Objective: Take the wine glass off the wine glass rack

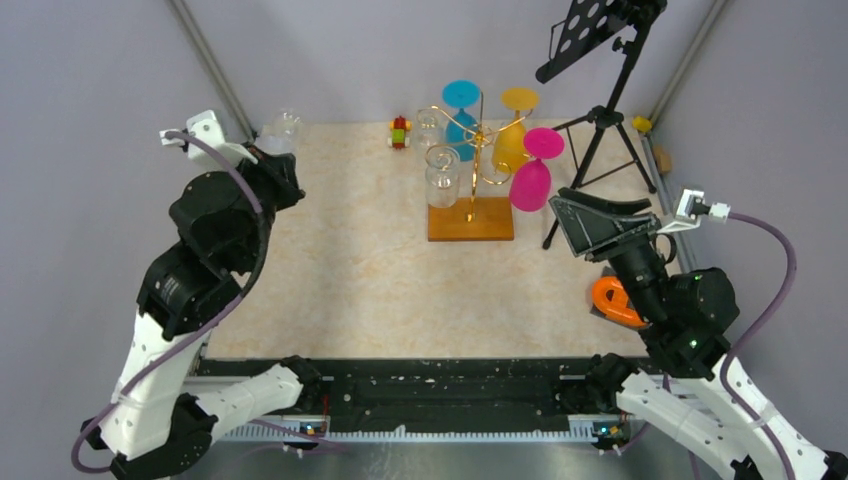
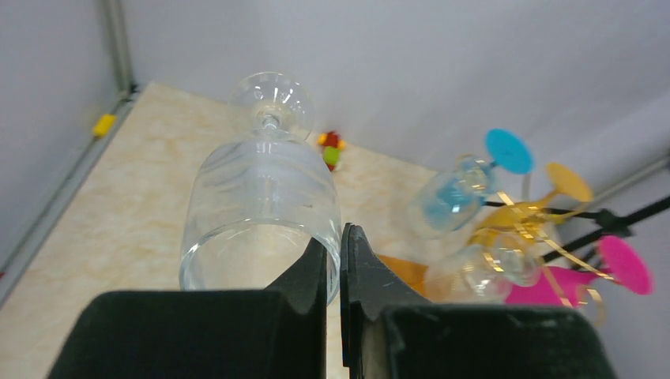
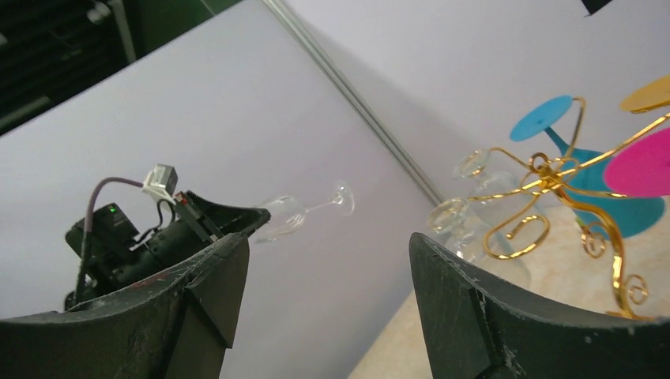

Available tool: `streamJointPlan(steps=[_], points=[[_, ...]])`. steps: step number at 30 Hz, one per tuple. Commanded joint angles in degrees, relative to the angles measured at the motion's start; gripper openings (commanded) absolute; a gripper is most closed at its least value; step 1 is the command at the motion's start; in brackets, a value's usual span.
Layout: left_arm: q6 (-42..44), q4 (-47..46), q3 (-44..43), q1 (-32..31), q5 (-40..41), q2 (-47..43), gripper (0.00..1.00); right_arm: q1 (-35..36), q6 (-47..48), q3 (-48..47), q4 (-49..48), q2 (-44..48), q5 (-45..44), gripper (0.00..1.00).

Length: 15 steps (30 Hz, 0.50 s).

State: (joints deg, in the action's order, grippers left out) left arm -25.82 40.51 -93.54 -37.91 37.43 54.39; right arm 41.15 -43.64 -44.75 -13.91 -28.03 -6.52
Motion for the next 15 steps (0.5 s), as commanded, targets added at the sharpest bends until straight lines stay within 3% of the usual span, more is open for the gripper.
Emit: streamJointPlan(steps=[1, 6, 15], points=[[3.0, 7.8, -2.7, 2.7, 6.7, 2.7, 0.00, 0.6, 5.2, -4.2, 11.2, 0.8, -1.6, 0.75], [1.8, 12.9, -2.2, 16.2, -7.9, 6.7, 0.00, 0.6, 6.2, -4.7, 16.3, 1.8, -2.4, 0.74], [2.2, 13.9, 1.4, 31.5, -30.3, 17.1, 0.00, 0.6, 6.9, -5.9, 23.1, 4.5, -4.2, 0.74]])
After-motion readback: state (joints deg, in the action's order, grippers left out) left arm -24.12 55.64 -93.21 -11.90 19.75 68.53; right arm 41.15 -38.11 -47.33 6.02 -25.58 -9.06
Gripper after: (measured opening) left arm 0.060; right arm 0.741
